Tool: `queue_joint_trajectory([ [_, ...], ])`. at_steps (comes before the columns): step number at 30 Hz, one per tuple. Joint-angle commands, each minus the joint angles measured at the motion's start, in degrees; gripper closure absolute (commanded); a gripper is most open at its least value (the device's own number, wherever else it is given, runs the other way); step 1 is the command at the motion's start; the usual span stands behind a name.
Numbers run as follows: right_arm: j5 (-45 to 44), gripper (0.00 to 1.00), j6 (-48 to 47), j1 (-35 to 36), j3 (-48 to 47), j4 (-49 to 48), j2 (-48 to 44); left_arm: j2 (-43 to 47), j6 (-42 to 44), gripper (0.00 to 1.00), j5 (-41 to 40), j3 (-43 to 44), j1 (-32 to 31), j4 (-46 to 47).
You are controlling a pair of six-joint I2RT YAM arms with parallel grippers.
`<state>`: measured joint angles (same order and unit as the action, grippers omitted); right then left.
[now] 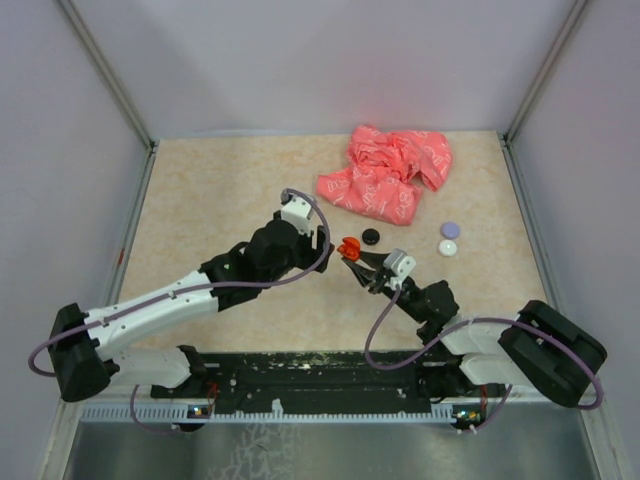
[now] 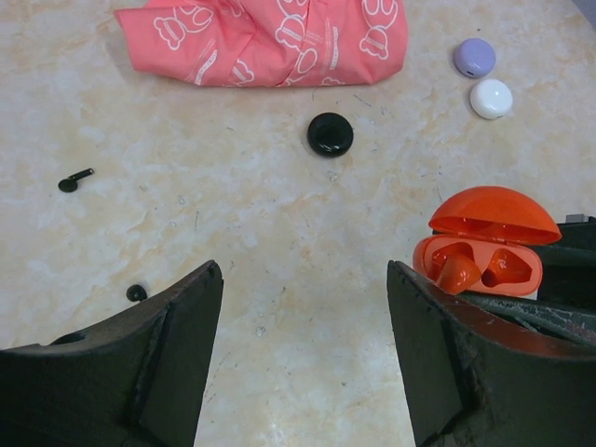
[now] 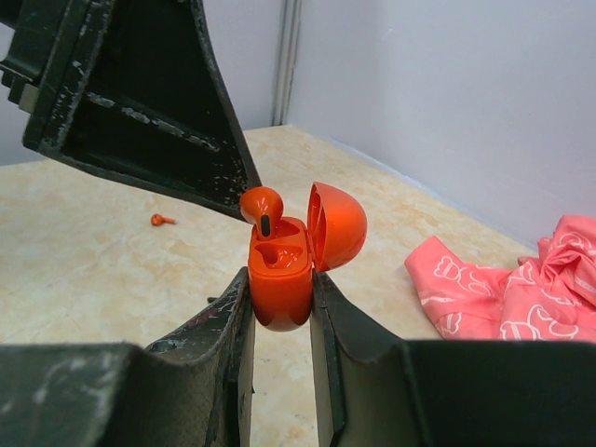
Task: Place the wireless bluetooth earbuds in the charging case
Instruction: Adjust the earbud with the charging case, then pick up the earbud from the center of the board.
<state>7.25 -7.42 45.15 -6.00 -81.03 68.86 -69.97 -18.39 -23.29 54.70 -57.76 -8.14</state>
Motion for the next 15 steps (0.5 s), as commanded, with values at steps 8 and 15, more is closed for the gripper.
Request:
queue_joint_trajectory([
  [8, -1.5, 1.0, 1.1, 0.3, -0.4, -3.3, -0.3, 6.1, 2.4, 0.23, 6.9, -2.4, 0.2, 1.8],
  [15, -0.8, 1.0, 1.1, 0.3, -0.1, -3.7, -0.6, 3.7, 2.5, 0.23, 7.1, -1.0, 0.2, 1.8],
])
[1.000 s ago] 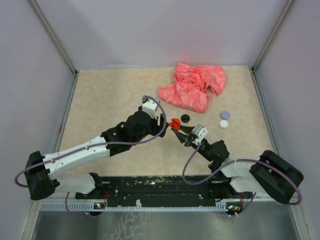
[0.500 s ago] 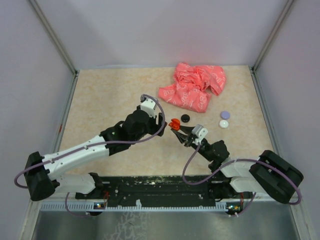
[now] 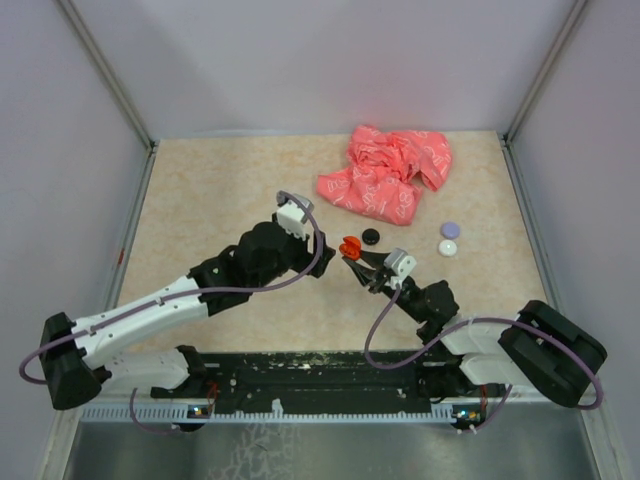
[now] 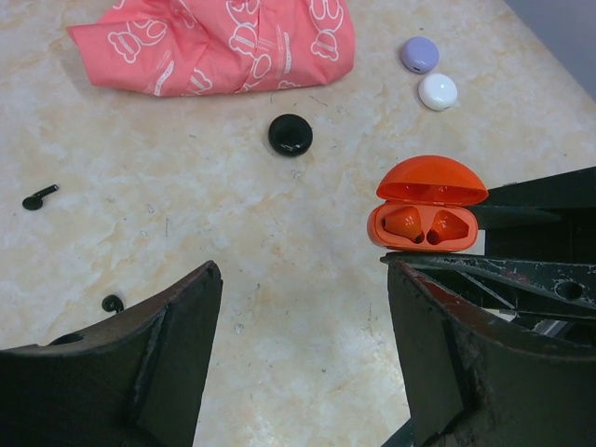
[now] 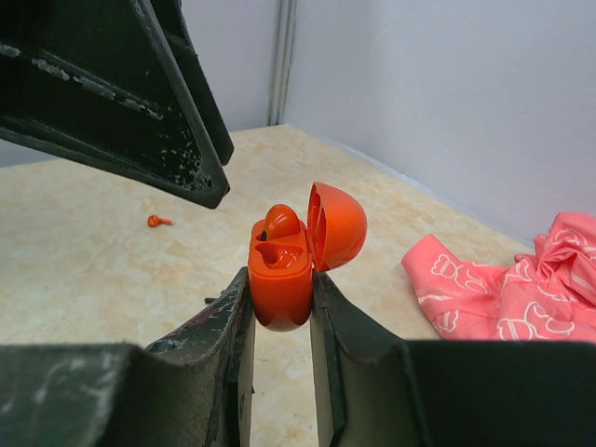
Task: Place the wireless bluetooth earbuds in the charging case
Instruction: Pick up the earbud from the center of the board.
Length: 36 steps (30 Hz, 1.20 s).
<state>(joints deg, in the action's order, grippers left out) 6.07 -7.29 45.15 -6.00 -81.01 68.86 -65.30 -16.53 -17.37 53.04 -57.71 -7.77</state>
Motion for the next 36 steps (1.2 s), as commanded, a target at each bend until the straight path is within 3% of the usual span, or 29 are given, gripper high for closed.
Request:
queue_joint_trajectory([
  [1, 0.4, 1.0, 1.0, 0.3, -0.1, -3.7, -0.6, -1.0, 0.3, 0.23, 0.5, 0.5, 0.3, 1.5],
  [8, 0.2, 1.0, 1.0, 0.3, 0.0, -3.5, 0.9, -0.8, -4.6, 0.21, -2.6, -1.5, 6.0, -4.5],
  [17, -0.2, 1.0, 1.6, 0.3, 0.9, -5.9, 2.2, -0.9, -13.0, 0.21, -4.8, -10.0, 19.2, -12.1],
  [23, -0.3, 1.0, 1.6, 0.3, 1.0, -6.1, 2.9, -1.2, -14.3, 0.22, -7.9, -13.3, 28.3, -15.4],
  [29, 0.1, 1.0, 2.1, 0.3, 1.2, -7.7, 4.1, -2.9, -13.3, 0.26, -7.1, -13.9, 36.7, -15.5],
  [36, 0.2, 1.0, 2.2, 0.3, 1.2, -7.8, 4.1, -9.7, -11.1, 0.39, -5.6, -12.2, 42.6, -14.2],
])
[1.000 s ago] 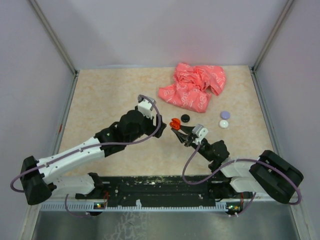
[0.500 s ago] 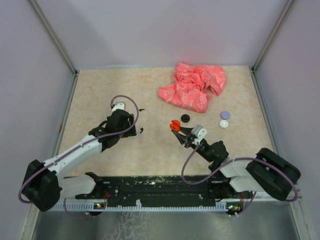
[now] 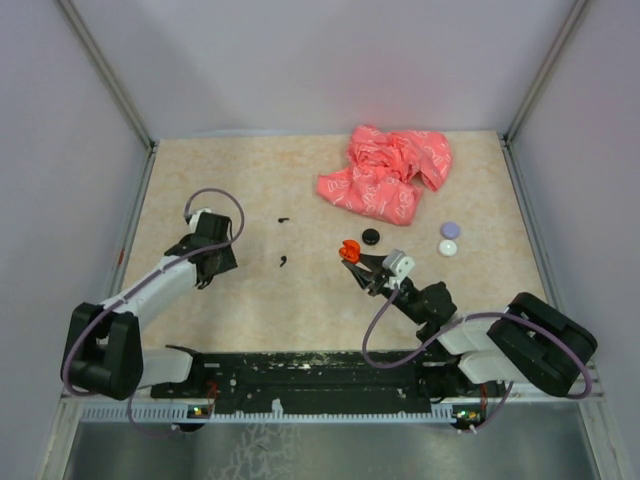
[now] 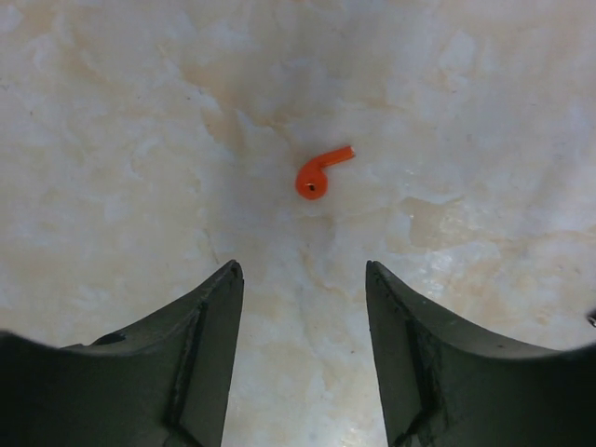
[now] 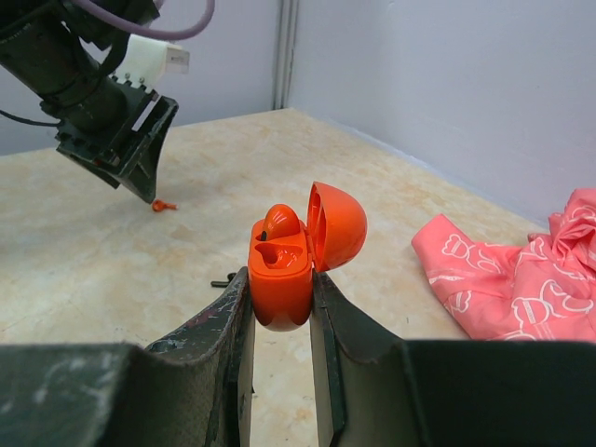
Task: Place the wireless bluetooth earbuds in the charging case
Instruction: Pick up the earbud from the center of the board.
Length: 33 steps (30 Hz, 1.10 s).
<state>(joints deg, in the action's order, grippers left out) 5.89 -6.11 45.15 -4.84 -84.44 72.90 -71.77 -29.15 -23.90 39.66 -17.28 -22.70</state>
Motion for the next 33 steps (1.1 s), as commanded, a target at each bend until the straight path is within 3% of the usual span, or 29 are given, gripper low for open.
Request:
queue_joint_trajectory([
  [1, 0.4, 1.0, 1.0, 0.3, 0.1, -4.3, 0.1, -4.3, 1.9, 0.42, 1.2, 1.6, 2.8, 1.0],
  [5, 0.6, 1.0, 1.1, 0.3, 0.1, -4.3, 0.0, -9.0, 3.1, 0.49, 1.8, 3.8, 3.9, 1.6],
  [11, 0.6, 1.0, 1.1, 0.3, 0.0, -4.1, -0.1, -14.1, 4.8, 0.53, 2.6, 7.4, 5.1, 0.5],
  [33, 0.9, 1.0, 1.1, 0.3, 0.0, -4.0, -0.2, -19.5, 6.4, 0.67, 9.0, 10.0, 8.0, 0.7],
])
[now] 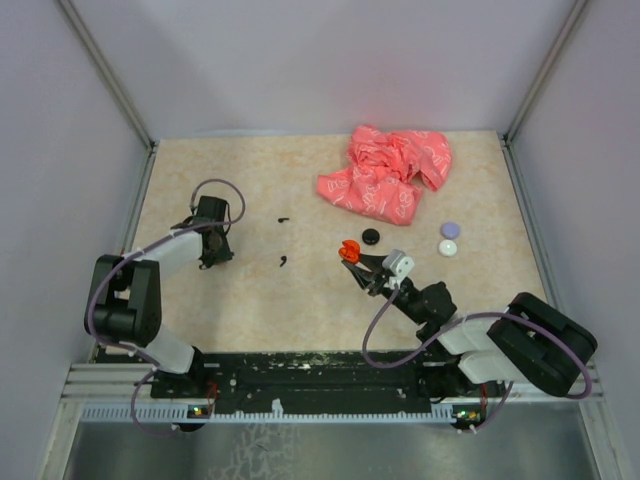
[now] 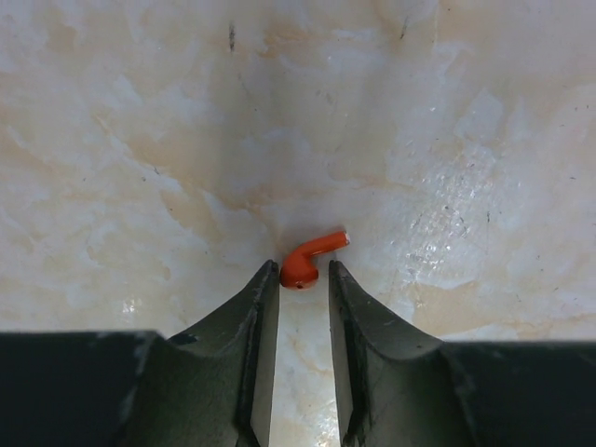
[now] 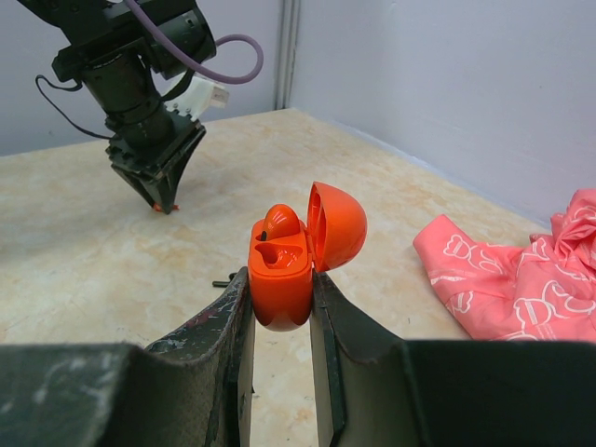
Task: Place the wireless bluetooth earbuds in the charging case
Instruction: Pick up the earbud from the center of the board, then place the earbud in the charging case.
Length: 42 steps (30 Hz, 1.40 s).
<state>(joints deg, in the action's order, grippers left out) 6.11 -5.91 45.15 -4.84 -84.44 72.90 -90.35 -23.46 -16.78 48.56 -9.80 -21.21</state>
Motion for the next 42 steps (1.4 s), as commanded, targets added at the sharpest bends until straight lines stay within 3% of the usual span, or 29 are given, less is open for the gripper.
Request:
queue_joint_trajectory([
  [1, 0.7, 1.0, 0.9, 0.3, 0.0, -4.0, -0.2, -0.8, 0.6, 0.69, 2.2, 1.1, 0.5, -1.0],
  [14, 1.2, 1.0, 0.7, 0.3, 0.0, -4.0, -0.5, 9.2, 4.9, 0.87, 9.7, 0.4, -2.4, -2.2],
  [25, 1.2, 1.0, -0.2, 0.3, 0.1, -3.5, -0.5, 19.8, 11.4, 0.87, 3.0, 2.6, -20.6, 0.2],
  [42, 2.0, 1.0, -0.3, 0.3, -0.4, -2.2, -0.3, 29.6, 38.2, 0.89, -5.4, -2.2, -47.4, 22.6],
])
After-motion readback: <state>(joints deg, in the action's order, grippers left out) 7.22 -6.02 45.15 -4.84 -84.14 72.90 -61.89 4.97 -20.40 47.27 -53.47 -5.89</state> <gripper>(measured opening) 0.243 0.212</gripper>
